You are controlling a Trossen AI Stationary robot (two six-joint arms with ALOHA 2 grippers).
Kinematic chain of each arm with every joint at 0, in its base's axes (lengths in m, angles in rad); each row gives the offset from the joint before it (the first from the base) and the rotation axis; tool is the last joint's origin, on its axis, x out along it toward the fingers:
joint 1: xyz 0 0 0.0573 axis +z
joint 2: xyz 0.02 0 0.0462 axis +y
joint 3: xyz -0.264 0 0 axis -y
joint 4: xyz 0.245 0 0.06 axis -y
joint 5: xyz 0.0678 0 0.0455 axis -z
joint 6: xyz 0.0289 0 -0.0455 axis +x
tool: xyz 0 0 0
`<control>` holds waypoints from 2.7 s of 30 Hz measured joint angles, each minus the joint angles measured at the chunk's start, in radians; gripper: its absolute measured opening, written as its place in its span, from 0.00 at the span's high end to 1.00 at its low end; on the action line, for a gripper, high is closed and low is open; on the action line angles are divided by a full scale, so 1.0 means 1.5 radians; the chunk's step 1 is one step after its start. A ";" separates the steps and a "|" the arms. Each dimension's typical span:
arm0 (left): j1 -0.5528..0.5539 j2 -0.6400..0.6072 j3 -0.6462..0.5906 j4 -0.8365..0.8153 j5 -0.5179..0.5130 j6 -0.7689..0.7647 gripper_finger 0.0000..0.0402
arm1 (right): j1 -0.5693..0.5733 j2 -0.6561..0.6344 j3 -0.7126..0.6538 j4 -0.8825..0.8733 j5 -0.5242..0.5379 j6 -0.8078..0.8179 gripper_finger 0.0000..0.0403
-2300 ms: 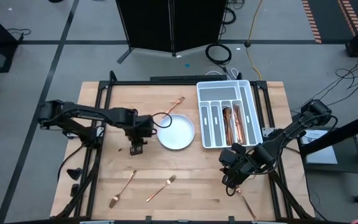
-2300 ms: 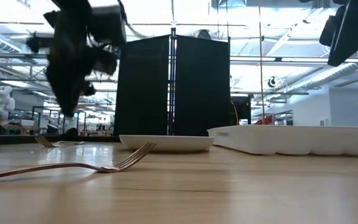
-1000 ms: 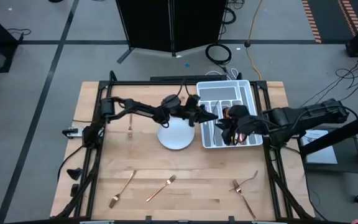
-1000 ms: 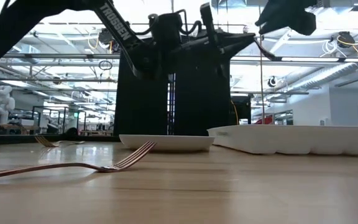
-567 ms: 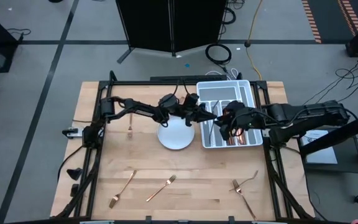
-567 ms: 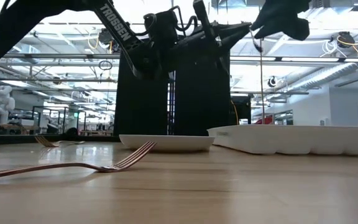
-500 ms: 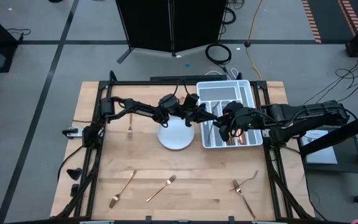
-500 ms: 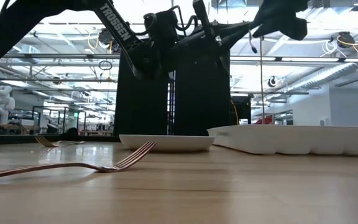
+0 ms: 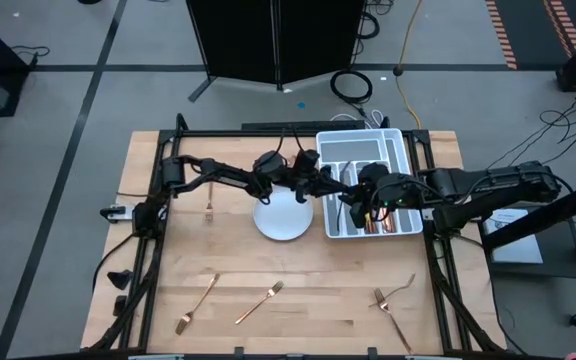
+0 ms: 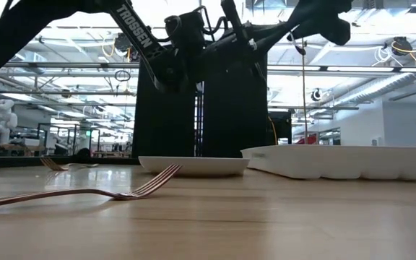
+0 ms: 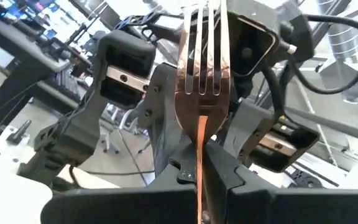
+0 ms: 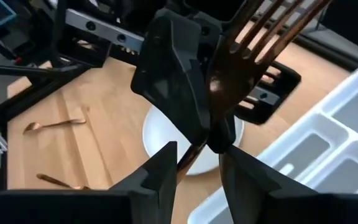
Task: Sort silverware
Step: Put the fork in the silverware tray
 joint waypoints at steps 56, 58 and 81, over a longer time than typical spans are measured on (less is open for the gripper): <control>-0.088 -0.418 -0.396 -0.380 -0.334 0.518 0.65 | -0.472 0.217 -0.264 0.209 -0.553 0.076 1.00; -0.095 -0.425 -0.396 -0.409 -0.374 0.535 0.65 | -0.472 0.230 -0.264 0.216 -0.543 0.080 1.00; -0.095 -0.483 -0.386 -0.609 -0.421 0.560 0.65 | -0.478 0.126 -0.260 0.164 -0.500 0.065 0.77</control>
